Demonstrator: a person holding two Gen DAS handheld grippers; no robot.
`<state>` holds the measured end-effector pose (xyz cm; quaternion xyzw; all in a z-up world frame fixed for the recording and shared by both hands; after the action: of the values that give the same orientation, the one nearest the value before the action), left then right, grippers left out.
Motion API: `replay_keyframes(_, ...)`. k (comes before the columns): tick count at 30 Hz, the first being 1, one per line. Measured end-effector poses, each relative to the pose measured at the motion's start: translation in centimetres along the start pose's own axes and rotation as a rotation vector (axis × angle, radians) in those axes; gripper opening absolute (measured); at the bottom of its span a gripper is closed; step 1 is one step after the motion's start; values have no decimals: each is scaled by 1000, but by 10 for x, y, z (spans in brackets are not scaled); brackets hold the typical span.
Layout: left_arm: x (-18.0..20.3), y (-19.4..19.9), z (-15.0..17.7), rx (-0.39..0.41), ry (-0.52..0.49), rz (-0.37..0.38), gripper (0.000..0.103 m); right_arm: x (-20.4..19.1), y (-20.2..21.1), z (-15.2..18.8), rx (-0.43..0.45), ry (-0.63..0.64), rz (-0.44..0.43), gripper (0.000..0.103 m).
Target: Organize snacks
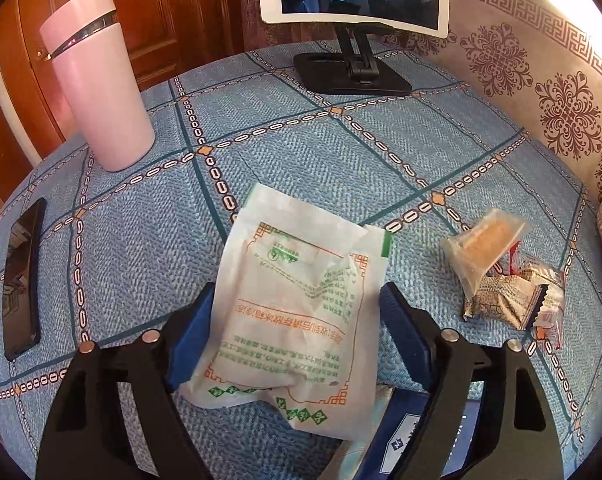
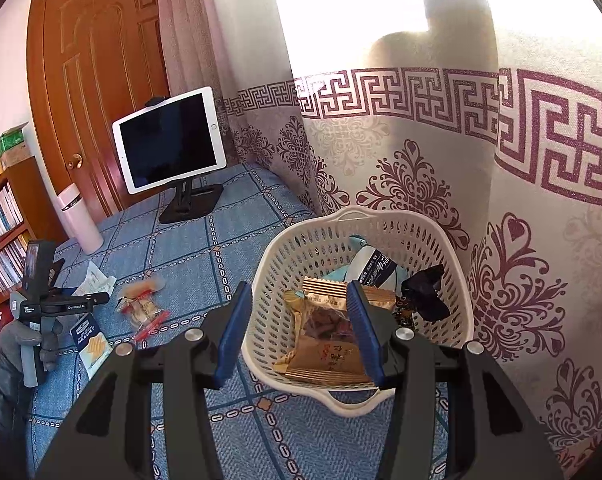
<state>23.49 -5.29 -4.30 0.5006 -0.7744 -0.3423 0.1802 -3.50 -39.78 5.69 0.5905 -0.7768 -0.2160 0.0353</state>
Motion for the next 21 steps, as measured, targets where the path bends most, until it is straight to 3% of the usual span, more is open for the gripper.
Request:
replay_keyframes(2, -3, 4, 2, 7, 11, -7, 64, -1, 0, 0, 0, 0, -2, 49)
replay_keyframes(3, -6, 6, 3, 8, 20, -20, 53, -2, 0, 1, -1, 1, -4, 49)
replay_keyframes(12, -18, 47, 11, 75, 121, -89, 47, -6, 3, -2, 10, 0, -23, 49)
replay_keyframes(21, 18, 89, -18, 157, 150, -81, 47, 2, 18, -2, 32, -20, -45, 49)
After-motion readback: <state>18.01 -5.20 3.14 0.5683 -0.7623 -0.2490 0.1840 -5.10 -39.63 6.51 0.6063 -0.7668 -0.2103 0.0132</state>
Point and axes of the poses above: each gripper's, at about its wrist camera, not at the fingertips, and y roughly against the way its jaws point, x to its right, z to its underside, the point moved 7 cm from there along -y, roughly the way its jaws point, and after that the axes turned 8 degrees about x, right-handed, at the moved point
